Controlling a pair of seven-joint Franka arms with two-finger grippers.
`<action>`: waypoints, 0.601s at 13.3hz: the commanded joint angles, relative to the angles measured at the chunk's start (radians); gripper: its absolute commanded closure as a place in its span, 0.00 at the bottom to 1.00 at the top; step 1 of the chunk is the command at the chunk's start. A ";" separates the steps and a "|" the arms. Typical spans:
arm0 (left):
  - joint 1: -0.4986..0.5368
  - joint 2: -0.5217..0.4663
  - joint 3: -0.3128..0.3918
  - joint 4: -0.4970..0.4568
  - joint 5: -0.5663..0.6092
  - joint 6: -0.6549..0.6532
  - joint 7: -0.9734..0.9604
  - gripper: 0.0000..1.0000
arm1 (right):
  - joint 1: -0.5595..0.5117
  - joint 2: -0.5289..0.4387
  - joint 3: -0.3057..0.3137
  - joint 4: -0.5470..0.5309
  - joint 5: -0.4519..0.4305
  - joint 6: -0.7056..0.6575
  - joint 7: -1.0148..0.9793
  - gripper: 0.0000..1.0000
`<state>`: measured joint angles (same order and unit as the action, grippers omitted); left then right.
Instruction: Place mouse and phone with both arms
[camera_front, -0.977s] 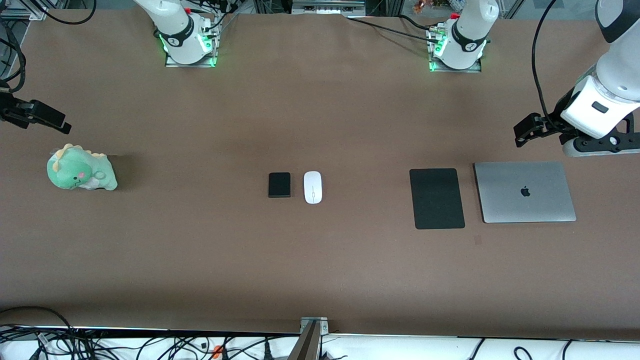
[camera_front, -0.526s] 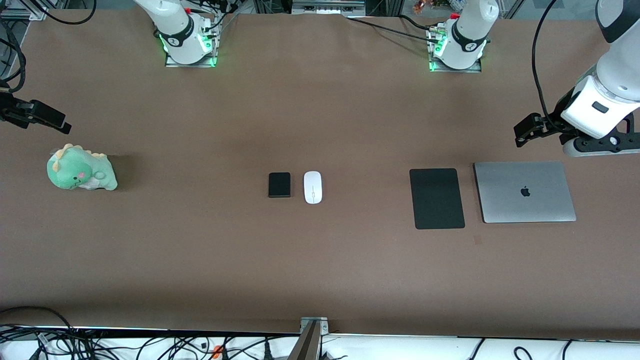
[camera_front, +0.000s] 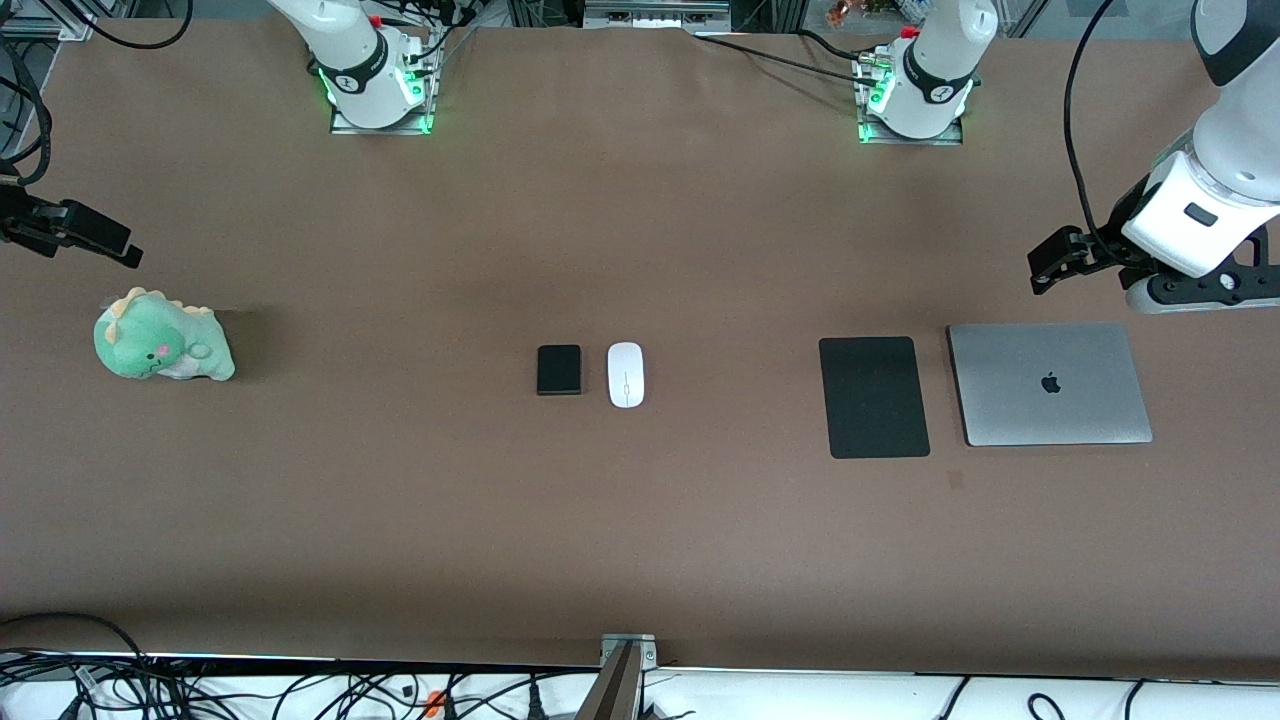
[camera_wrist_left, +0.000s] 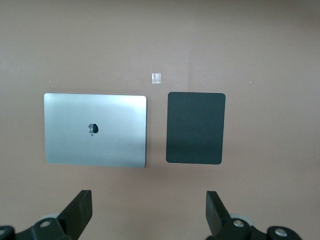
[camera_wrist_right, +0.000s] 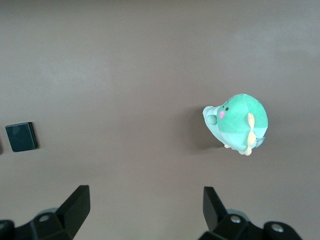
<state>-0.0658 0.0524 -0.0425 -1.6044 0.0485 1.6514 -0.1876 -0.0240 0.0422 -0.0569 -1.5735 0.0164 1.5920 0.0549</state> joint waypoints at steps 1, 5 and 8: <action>0.007 0.006 0.001 0.018 -0.025 -0.008 0.023 0.00 | -0.008 -0.024 0.009 -0.020 -0.001 -0.004 -0.006 0.00; 0.006 0.012 0.001 0.021 -0.027 -0.005 0.022 0.00 | -0.008 -0.024 0.009 -0.020 -0.001 -0.004 -0.007 0.00; 0.006 0.014 0.001 0.021 -0.027 -0.007 0.022 0.00 | -0.008 -0.024 0.009 -0.020 -0.001 -0.004 -0.006 0.00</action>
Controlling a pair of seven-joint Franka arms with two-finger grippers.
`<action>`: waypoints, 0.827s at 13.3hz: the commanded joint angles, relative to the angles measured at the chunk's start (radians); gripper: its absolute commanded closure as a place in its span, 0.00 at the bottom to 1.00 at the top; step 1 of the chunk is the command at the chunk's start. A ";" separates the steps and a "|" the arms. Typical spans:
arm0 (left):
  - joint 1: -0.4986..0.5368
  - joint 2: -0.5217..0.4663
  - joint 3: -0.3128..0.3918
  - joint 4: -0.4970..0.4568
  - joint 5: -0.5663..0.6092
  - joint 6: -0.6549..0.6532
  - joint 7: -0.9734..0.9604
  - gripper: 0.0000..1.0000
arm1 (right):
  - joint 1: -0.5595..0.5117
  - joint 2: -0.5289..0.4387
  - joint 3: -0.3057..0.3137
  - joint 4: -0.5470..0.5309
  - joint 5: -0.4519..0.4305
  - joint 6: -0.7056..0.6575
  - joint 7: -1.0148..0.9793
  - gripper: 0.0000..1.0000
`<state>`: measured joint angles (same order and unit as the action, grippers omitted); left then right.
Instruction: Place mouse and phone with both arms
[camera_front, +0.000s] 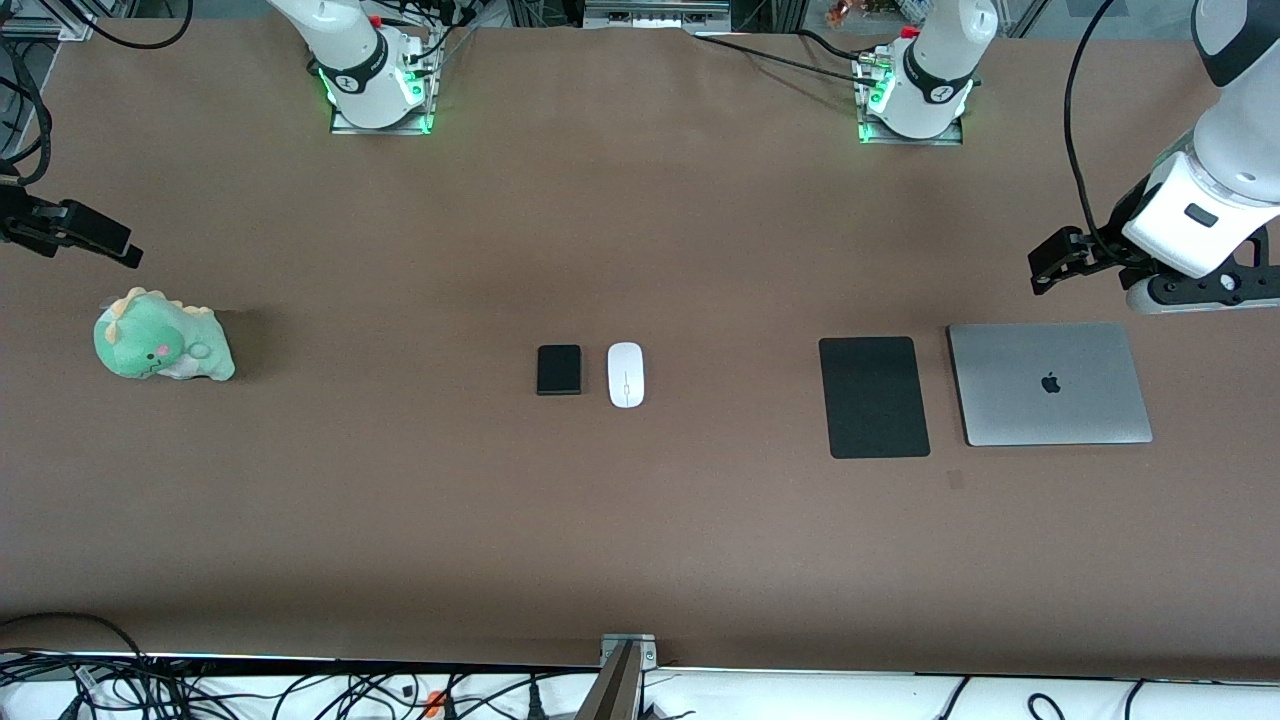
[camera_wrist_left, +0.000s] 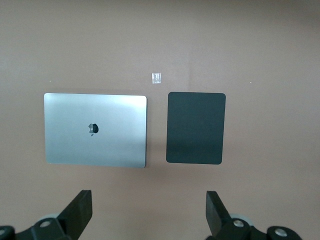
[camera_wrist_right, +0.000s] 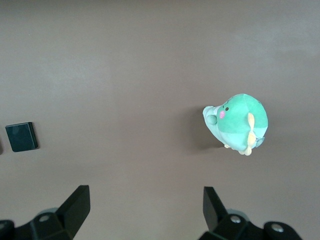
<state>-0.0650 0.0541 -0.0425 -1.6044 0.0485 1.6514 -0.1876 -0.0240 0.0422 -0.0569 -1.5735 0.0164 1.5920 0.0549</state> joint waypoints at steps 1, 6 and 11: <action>0.004 0.013 0.001 0.023 -0.025 -0.005 0.020 0.00 | -0.008 -0.024 0.008 -0.020 -0.001 -0.004 -0.006 0.00; 0.007 0.015 0.003 0.035 -0.029 -0.005 0.014 0.00 | -0.008 -0.024 0.008 -0.020 -0.001 -0.004 -0.007 0.00; -0.050 0.162 -0.002 0.078 -0.064 -0.001 0.005 0.00 | -0.008 -0.024 0.008 -0.020 -0.001 -0.004 -0.006 0.00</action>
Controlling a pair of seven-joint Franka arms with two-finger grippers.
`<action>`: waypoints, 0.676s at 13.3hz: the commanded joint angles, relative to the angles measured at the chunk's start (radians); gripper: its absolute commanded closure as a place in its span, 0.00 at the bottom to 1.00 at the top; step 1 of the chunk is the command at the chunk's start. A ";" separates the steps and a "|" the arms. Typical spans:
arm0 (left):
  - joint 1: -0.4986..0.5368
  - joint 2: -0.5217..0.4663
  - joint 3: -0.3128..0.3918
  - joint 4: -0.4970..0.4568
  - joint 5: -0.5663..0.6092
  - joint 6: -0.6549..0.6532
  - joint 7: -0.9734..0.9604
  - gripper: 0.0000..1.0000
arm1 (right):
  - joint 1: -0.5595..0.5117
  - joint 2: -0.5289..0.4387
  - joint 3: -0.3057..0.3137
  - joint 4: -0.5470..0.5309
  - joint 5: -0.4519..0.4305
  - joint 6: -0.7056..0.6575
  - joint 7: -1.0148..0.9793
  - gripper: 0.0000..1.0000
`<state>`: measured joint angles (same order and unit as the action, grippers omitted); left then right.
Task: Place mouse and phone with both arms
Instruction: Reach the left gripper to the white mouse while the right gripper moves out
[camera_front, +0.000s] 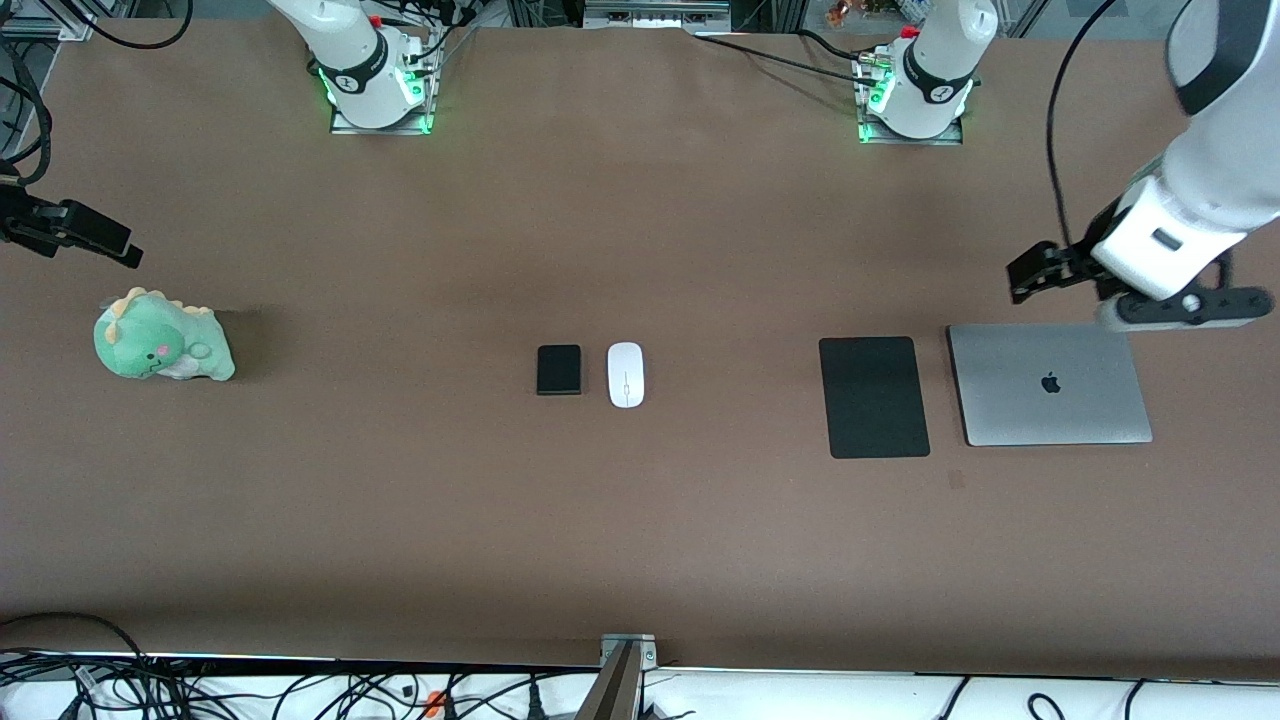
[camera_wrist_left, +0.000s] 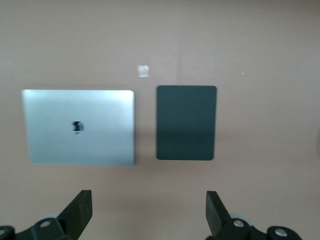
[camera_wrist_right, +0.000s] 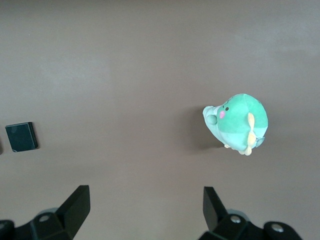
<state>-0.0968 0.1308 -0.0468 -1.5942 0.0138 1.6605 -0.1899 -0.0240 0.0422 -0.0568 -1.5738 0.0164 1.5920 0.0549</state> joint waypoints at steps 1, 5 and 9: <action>-0.047 0.089 0.001 0.077 -0.023 -0.016 -0.008 0.00 | -0.008 -0.024 0.009 -0.020 -0.001 -0.004 -0.006 0.00; -0.199 0.156 -0.010 0.072 -0.022 -0.018 -0.211 0.00 | -0.007 -0.015 0.009 -0.023 -0.001 -0.004 -0.004 0.00; -0.337 0.283 -0.012 0.083 -0.087 0.120 -0.316 0.00 | 0.013 0.022 0.011 -0.026 -0.001 -0.003 -0.007 0.00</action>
<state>-0.3926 0.3303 -0.0717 -1.5617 -0.0130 1.7379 -0.4804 -0.0204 0.0532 -0.0513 -1.5960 0.0164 1.5920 0.0549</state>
